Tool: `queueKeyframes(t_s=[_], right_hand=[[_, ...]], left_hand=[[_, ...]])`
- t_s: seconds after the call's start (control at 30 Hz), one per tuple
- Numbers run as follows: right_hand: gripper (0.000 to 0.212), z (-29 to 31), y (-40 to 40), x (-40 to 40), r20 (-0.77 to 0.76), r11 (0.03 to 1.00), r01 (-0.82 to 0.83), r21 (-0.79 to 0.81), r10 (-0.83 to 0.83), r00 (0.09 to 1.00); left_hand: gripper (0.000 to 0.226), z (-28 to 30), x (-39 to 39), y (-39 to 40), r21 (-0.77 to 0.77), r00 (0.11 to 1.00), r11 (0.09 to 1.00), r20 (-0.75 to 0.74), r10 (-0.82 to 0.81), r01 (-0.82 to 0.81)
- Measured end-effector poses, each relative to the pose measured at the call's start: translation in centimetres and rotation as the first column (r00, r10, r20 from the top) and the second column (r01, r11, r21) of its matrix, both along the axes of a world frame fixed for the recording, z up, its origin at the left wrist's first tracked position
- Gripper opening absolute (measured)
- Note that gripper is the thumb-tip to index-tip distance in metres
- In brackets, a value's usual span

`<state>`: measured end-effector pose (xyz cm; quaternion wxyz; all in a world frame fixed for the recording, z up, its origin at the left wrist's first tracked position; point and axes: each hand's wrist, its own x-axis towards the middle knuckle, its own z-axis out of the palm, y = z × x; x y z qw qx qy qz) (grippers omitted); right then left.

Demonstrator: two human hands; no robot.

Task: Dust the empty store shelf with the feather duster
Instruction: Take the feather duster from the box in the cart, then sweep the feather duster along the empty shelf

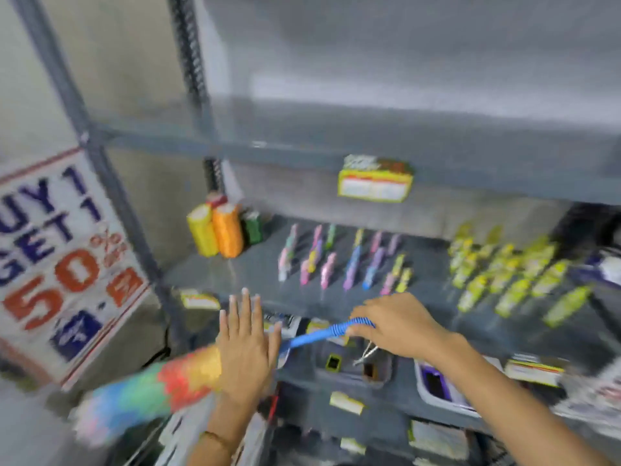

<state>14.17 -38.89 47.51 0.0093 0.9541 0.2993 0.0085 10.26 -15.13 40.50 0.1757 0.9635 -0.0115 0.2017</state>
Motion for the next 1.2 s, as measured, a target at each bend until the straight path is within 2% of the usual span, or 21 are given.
queueKeyframes(t_s=[0.1,0.2,0.3,0.4,0.53,0.6,0.67,0.73,0.8,0.97,1.1,1.2], right_hand=[[0.039,5.9,-5.7,-3.3,0.153,0.978,0.126,0.167,-0.152,0.976],[0.033,10.5,-10.2,-6.9,0.251,0.919,0.221,0.325,-0.309,0.917],[0.036,14.2,-14.1,-10.1,0.35,0.845,0.312,0.435,-0.478,0.805],[0.033,17.0,-17.8,-12.6,0.368,0.762,0.406,0.504,-0.615,0.697],[0.034,19.1,-21.3,-13.8,0.268,0.68,0.595,0.428,-0.724,0.636],[0.031,19.8,-22.7,-14.4,0.176,0.618,0.62,0.483,-0.763,0.623],[0.034,20.2,-23.9,-14.8,0.153,0.559,0.635,0.533,-0.802,0.577],[0.047,19.9,-25.1,-14.8,0.182,0.536,0.685,0.494,-0.834,0.521],[0.048,19.5,-26.2,-14.8,0.186,0.495,0.74,0.454,-0.866,0.465],[0.049,18.9,-28.4,-15.5,0.144,0.303,0.829,0.47,-0.953,0.266],[0.04,18.8,-28.7,-15.7,0.134,0.196,0.892,0.407,-0.979,0.154],[0.032,19.6,-27.9,-14.8,0.139,0.184,0.938,0.293,-0.979,0.148]], left_hand=[[0.079,6.9,1.1,-3.6,-0.003,0.971,0.987,0.182,-0.158,0.161],[0.077,13.9,2.7,-7.9,0.082,0.874,0.952,0.379,-0.304,0.295],[0.074,20.5,3.9,-13.3,0.18,0.752,0.91,0.516,-0.411,0.374],[0.07,25.7,5.0,-19.3,0.22,0.642,0.867,0.596,-0.483,0.447],[0.059,29.8,6.9,-26.9,0.273,0.554,0.83,0.638,-0.535,0.487],[0.061,30.7,7.6,-30.4,0.266,0.561,0.819,0.619,-0.549,0.508],[0.063,31.0,8.0,-33.6,0.228,0.596,0.813,0.58,-0.556,0.536],[0.063,30.4,8.2,-36.1,0.158,0.631,0.802,0.538,-0.559,0.576],[0.063,28.8,8.4,-37.5,0.109,0.649,0.79,0.507,-0.567,0.604],[0.081,22.9,10.3,-36.3,0.121,0.754,0.831,0.367,-0.545,0.542],[0.071,20.9,11.8,-35.5,0.157,0.822,0.863,0.261,-0.506,0.481],[0.071,20.8,12.1,-35.5,0.243,0.821,0.856,0.258,-0.51,0.456]])
